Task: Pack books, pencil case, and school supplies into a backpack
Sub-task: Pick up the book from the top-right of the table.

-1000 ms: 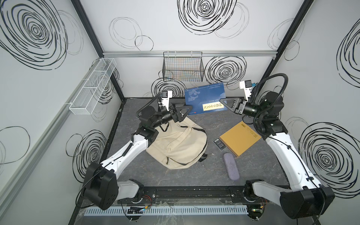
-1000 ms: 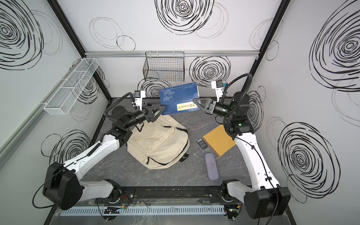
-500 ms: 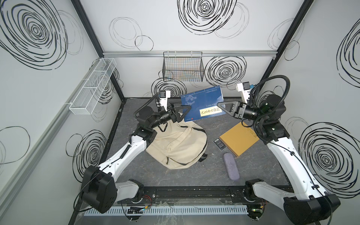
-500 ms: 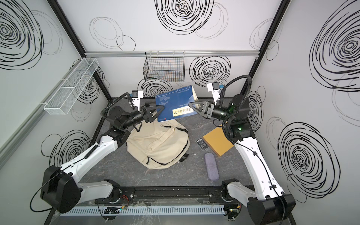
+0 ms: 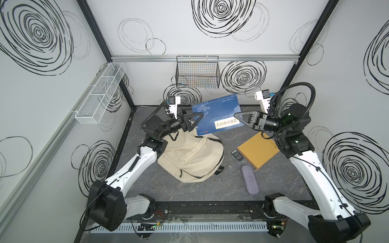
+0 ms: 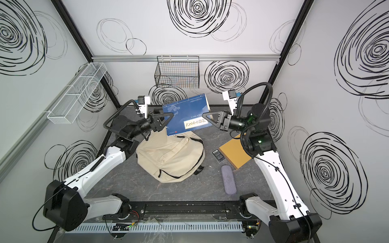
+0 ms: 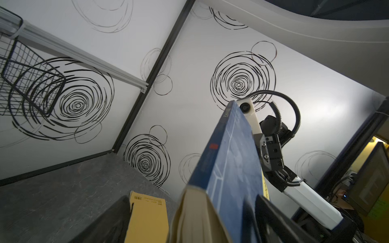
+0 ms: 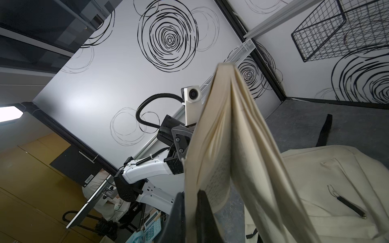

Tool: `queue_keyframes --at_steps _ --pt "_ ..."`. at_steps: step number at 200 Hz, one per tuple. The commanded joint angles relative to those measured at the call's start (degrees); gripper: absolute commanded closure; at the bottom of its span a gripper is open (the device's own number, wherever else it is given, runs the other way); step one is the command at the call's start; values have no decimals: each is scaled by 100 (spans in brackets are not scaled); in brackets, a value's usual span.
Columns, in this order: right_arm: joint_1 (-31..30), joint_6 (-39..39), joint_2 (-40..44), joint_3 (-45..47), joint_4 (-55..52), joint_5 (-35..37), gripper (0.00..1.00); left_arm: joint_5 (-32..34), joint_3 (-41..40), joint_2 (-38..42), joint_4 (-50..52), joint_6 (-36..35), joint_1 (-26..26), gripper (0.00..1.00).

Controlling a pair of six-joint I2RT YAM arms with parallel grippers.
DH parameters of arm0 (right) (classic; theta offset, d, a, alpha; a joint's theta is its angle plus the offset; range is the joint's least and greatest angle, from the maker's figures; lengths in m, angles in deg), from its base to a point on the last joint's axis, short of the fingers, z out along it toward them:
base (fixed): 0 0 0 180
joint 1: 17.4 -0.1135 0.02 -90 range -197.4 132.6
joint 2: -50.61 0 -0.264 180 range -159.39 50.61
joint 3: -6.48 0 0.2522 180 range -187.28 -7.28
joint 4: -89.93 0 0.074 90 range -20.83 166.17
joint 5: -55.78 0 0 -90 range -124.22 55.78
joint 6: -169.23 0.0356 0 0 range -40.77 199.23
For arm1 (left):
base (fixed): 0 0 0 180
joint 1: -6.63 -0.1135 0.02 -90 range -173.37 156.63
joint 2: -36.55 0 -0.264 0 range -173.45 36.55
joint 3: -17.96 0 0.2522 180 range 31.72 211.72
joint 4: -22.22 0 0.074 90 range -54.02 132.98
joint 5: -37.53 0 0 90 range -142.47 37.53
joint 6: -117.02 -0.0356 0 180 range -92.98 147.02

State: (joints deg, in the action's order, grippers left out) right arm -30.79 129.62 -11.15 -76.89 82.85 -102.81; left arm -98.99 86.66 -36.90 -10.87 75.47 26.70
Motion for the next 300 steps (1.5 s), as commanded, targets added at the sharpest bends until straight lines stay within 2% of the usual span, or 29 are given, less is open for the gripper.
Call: queue_keyframes --at_steps 1,14,23,51,72,91,110,122,147,163,181,223,236,254,272,291,300 --pt "-158 32 168 -82 290 -113 100 -556 -17 -118 -811 341 -13 9" --pt "-182 24 165 -47 279 -104 100 -654 -35 -130 -985 423 5 13" --pt "-189 -1 157 -25 236 -92 100 -751 -55 -150 -1214 547 5 20" --pt "-178 -543 113 -162 -444 179 100 -989 -87 -220 -2025 1190 -49 68" --pt "-137 -1444 51 -549 -1534 819 74 -1103 -114 -257 -2600 1720 -164 100" --pt "-73 -2343 -19 -1044 -2632 1754 32 -1051 -130 -213 -2785 2020 -364 100" --pt "-62 -2892 -8 -1336 -3250 2966 2 -995 -134 -82 -2714 2129 -570 100" --pt "-68 -3088 47 -1285 -3210 3112 0 -1113 -69 4 -2469 1987 -593 100" --pt "-149 -3504 -25 -1243 -2937 2161 0 -1401 41 240 -1553 1413 -532 100" --pt "-325 -3687 -148 -1392 -2960 2002 0 -1495 43 419 -1047 1097 -473 100" --pt "-623 -3841 -295 -1480 -2854 1748 11 -1619 52 587 -578 773 -335 100" --pt "-1442 -3844 -373 -1190 -2352 1094 16 -1640 79 785 105 341 -145 100" --pt "-1653 -3840 -280 -1017 -2209 1043 21 -1615 79 814 171 315 -136 100" --pt "-1796 -3814 -156 -831 -2069 953 34 -1664 117 819 205 315 -98 100" --pt "-1835 -3745 -54 -683 -1946 866 54 -1724 127 828 229 298 -68 100" --pt "-1835 -3765 14 -668 -2073 1023 88 -1670 96 878 347 189 -66 100" --pt "-1835 -3767 52 -673 -2141 1166 100 -1587 96 926 493 49 -72 100"
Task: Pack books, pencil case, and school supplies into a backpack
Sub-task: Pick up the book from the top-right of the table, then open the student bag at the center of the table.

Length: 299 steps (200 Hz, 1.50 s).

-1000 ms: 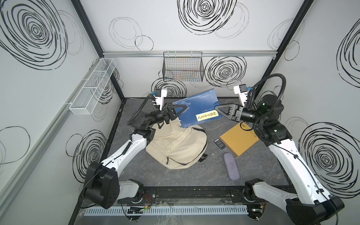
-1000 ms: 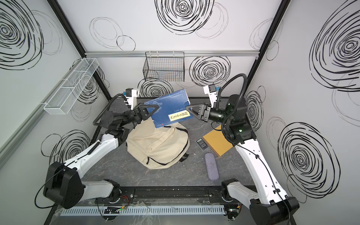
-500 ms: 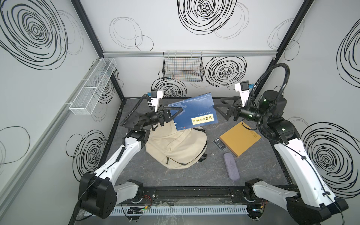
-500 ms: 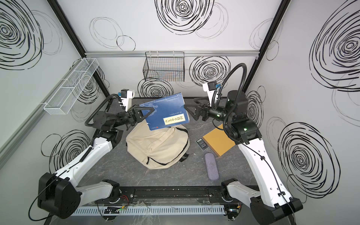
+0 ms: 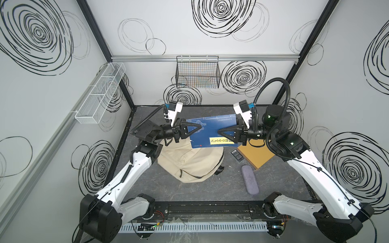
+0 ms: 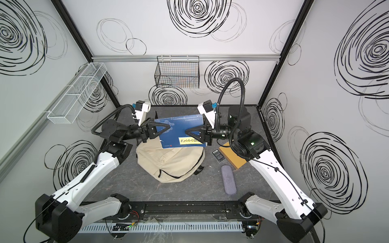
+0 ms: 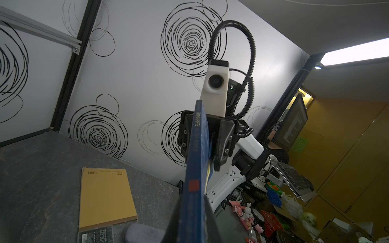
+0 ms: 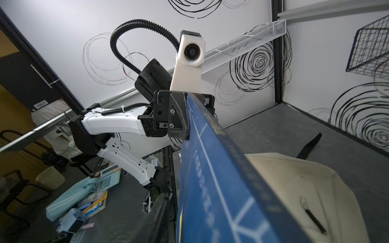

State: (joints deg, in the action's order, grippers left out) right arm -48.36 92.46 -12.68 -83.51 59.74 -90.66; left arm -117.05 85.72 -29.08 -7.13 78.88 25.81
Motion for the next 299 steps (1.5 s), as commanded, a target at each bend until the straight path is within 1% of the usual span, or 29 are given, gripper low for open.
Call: queue_keyframes --at_steps 1,3,6,11,16,23,27,34,42,52,58,65,74,92,102,124,145,166,189,206,210,217,222,230,235,249,252,287,299 --pt "-77 -50 204 -13 159 -33 100 235 195 149 145 -313 12 99" --pt "-77 -45 221 -8 153 0 100 266 196 163 194 -349 10 98" --pt "-77 -42 240 -12 123 62 100 331 198 186 281 -426 1 90" --pt "-70 -33 274 1 94 179 100 471 201 238 480 -591 -17 83" --pt "-75 5 313 11 69 310 100 666 220 302 748 -829 -32 73" --pt "-49 84 378 34 44 543 100 1076 284 418 1457 -1363 -46 47" --pt "-25 139 412 54 20 703 100 1499 370 491 2041 -1825 -35 39" --pt "42 270 492 93 -21 999 100 2549 578 613 3232 -2751 93 37" --pt "158 410 584 141 -121 1382 100 3936 793 689 4297 -3906 484 33" --pt "340 551 702 175 -379 1903 100 5623 841 708 4979 -4924 1188 23" --pt "460 600 771 199 -580 2239 100 6300 784 680 5177 -5302 1578 17" --pt "615 643 871 245 -823 2604 100 6681 690 642 5343 -5587 1907 15" --pt "830 703 1005 343 -1118 3024 100 6883 534 569 5464 -5707 2229 13" --pt "1224 717 1245 533 -1672 3767 100 7109 51 478 5400 -5542 2763 12" --pt "1368 683 1362 648 -1868 4134 100 7306 -235 388 5251 -5512 3178 12" --pt "1602 621 1507 821 -2148 4561 100 8262 -555 -133 4950 -5590 4291 5" --pt "1715 662 1617 929 -2119 4772 100 8640 -527 -836 4835 -5374 4721 2" --pt "1729 704 1769 1047 -1969 4792 100 8888 -454 -1486 4723 -5139 4744 5" --pt "1732 692 1818 1068 -1933 4769 100 9539 -67 -2171 5092 -5047 4699 17" --pt "1736 687 1809 1099 -1904 4699 100 9667 239 -2492 5387 -5036 4538 39" --pt "1734 681 1811 1108 -1894 4677 100 9681 307 -2538 5455 -5034 4503 47" --pt "1734 681 1818 1136 -1864 4620 100 9679 422 -2592 5588 -4984 4434 68" --pt "1734 683 1827 1147 -1837 4573 100 9663 502 -2625 5676 -4939 4377 77" --pt "1734 689 1853 1194 -1790 4506 100 9607 594 -2632 5795 -4896 4305 88" --pt "1735 702 1858 1214 -1753 4466 100 9559 612 -2609 5809 -4872 4273 92" --pt "1740 716 1896 1296 -1688 4383 100 9483 539 -2451 5690 -4854 4222 96" --pt "1737 721 1899 1314 -1679 4372 100 9468 515 -2407 5658 -4845 4213 100" --pt "1735 748 1866 1495 -1607 4214 100 9162 338 -2020 5462 -4591 4087 100" --pt "1738 876 1868 1560 -1565 4081 100 9190 315 -1863 5445 -4458 4039 100"
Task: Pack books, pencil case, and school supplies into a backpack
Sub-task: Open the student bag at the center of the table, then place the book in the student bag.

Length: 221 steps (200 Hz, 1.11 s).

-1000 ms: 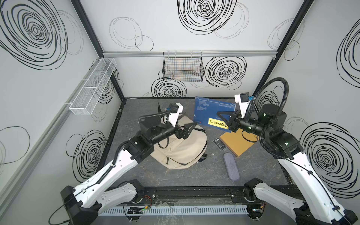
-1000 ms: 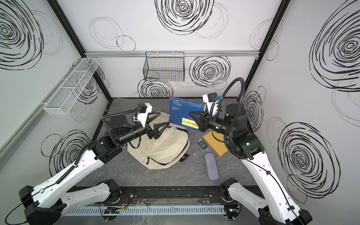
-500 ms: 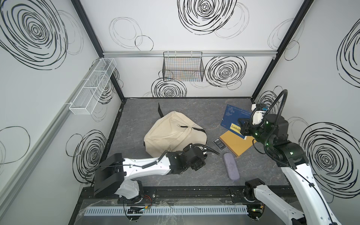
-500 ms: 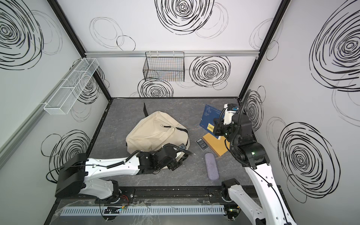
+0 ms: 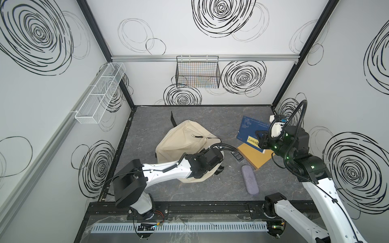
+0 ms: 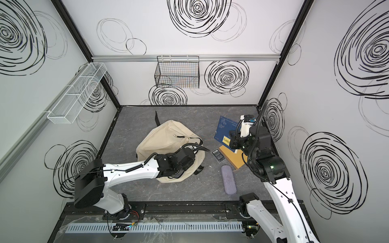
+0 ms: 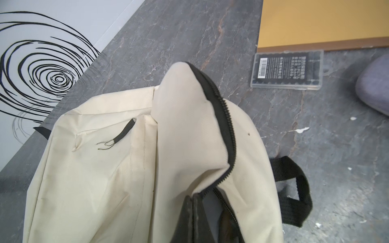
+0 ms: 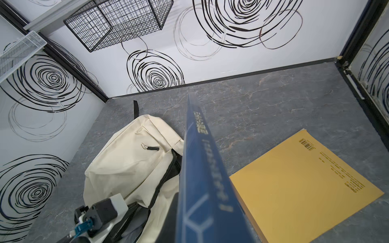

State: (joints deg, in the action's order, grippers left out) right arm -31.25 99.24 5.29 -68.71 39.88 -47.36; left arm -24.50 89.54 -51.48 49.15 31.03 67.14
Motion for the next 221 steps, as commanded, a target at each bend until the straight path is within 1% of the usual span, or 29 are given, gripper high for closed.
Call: queue_keyframes --at_steps 1,13,31,51,64,75,87,104,137,162,178,194,221 --pt "25 211 74 84 430 -267 100 -59 -73 394 -187 340 -93 100" --pt "24 403 106 227 542 -545 100 -55 -103 635 -247 452 -165 100" --pt "18 887 195 533 876 -1170 100 -181 -172 1122 -487 602 -337 100" --pt "-7 1786 395 1100 1567 -1750 100 -257 -120 1583 -668 772 -568 100" --pt "-106 2418 608 1516 2053 -1843 100 -165 -8 1776 -683 766 -627 100" --pt "-258 2831 816 1836 2374 -1712 100 -24 51 1915 -743 717 -630 100" --pt "-470 3222 1011 2111 2572 -1387 100 127 62 2055 -851 701 -636 100" --pt "-854 3780 1217 2532 2927 -1045 100 145 74 2156 -1018 681 -637 100" --pt "-1787 4791 1226 3353 3798 -498 100 230 32 2155 -1234 663 -571 100" --pt "-2507 5045 858 3597 4298 105 100 238 -105 2265 -1431 670 -559 100" --pt "-2818 5095 477 3663 4778 372 100 161 -157 2328 -1483 643 -558 100" --pt "-2942 5150 22 3611 5260 456 100 67 -175 2356 -1484 634 -554 100" --pt "-2973 5201 -776 3394 5765 592 100 27 -283 2443 -1486 671 -526 100"
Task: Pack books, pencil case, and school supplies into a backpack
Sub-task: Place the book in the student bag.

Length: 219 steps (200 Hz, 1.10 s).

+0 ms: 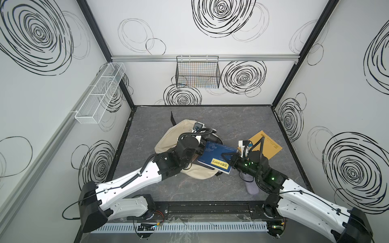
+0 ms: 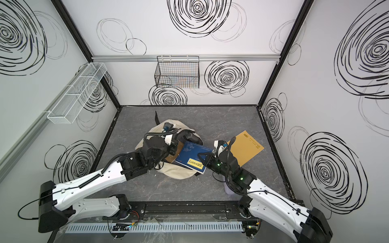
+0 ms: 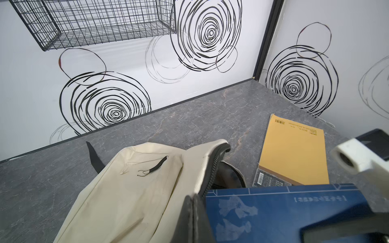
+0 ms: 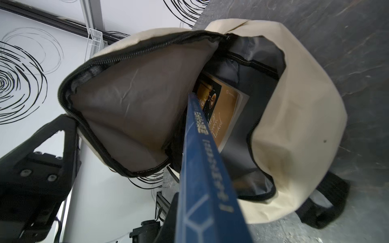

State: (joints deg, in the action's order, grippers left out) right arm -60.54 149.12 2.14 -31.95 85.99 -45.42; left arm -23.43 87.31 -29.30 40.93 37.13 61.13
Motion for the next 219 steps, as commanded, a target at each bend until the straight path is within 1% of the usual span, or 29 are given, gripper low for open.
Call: queue_keyframes --at_steps 1,41,80,128,159,190,219 --pt "-45 211 -497 -288 1171 407 100 -90 -67 227 -663 61 72 100" --pt "-46 466 -1595 -459 2123 523 100 -343 -257 360 -697 62 46 100" --pt "-72 580 -2669 -1124 2503 218 100 -815 -316 466 -653 -87 4 100" --pt "-82 900 -3778 -1420 3269 -6 100 -1445 -277 550 -438 -434 -31 100" --pt "-103 933 -4359 -1725 3338 -215 100 -1418 -264 555 -388 -647 -93 100" --pt "-107 1035 -4828 -1895 3697 -257 100 -1633 -194 570 -378 -829 -159 100" --pt "-108 1049 -5403 -2297 3830 -409 96 -1733 -154 576 -287 -996 -174 100"
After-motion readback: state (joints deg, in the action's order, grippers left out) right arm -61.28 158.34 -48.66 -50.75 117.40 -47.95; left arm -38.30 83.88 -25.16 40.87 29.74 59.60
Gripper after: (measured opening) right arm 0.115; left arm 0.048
